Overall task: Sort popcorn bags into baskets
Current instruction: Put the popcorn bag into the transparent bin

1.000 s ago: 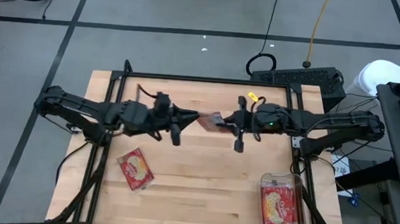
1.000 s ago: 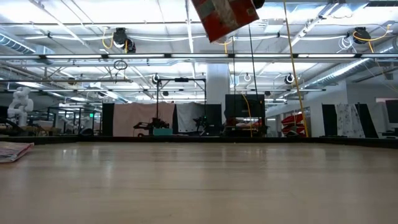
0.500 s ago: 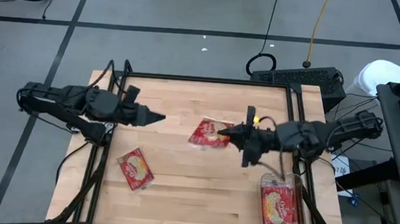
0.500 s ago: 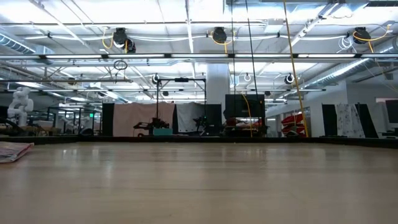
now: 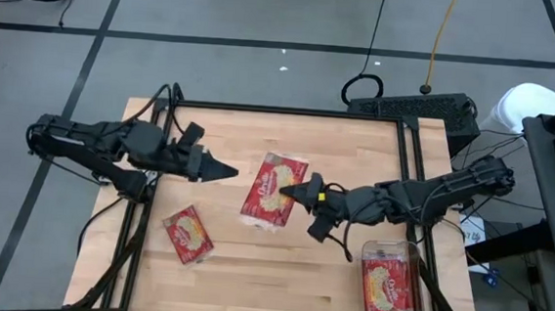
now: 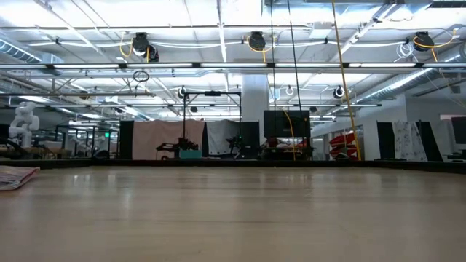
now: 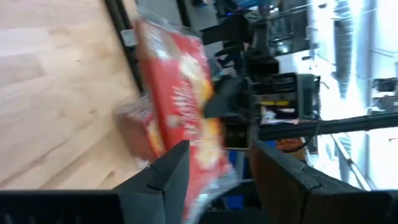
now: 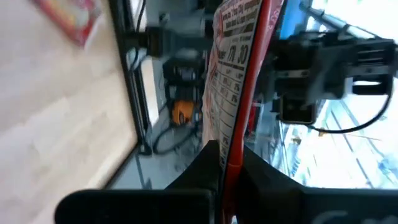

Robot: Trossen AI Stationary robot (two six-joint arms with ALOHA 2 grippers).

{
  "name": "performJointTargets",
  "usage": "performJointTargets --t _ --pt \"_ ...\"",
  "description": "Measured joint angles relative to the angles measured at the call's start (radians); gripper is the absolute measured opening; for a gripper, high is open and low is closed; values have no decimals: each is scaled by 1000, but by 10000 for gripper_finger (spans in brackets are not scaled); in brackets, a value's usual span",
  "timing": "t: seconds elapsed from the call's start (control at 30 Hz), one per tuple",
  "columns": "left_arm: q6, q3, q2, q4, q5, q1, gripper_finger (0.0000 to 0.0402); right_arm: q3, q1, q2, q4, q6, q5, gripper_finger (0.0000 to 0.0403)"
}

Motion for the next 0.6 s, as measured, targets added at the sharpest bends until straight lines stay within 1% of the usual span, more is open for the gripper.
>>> performJointTargets --t 0.1,0.17,0.27,0.33,0.4,0.5,0.6 --pt "-17 0 35 5 -1 -4 194 0 0 8 -2 -48 69 7" --pt "-32 0 64 5 -20 -8 212 0 -1 8 -2 -59 143 7" --pt "-69 0 100 3 -127 -20 230 0 -5 6 -3 -58 326 7" --pt "-87 0 122 7 -214 -27 233 0 -16 3 -7 -66 413 7" --pt "-99 0 153 38 -284 -28 232 0 -19 -8 -21 -67 454 7" --pt "-83 0 200 132 -348 -17 226 0 -33 -17 -13 -41 457 7" --pt "-53 0 255 268 -402 1 224 0 -48 -14 -16 -30 464 7"
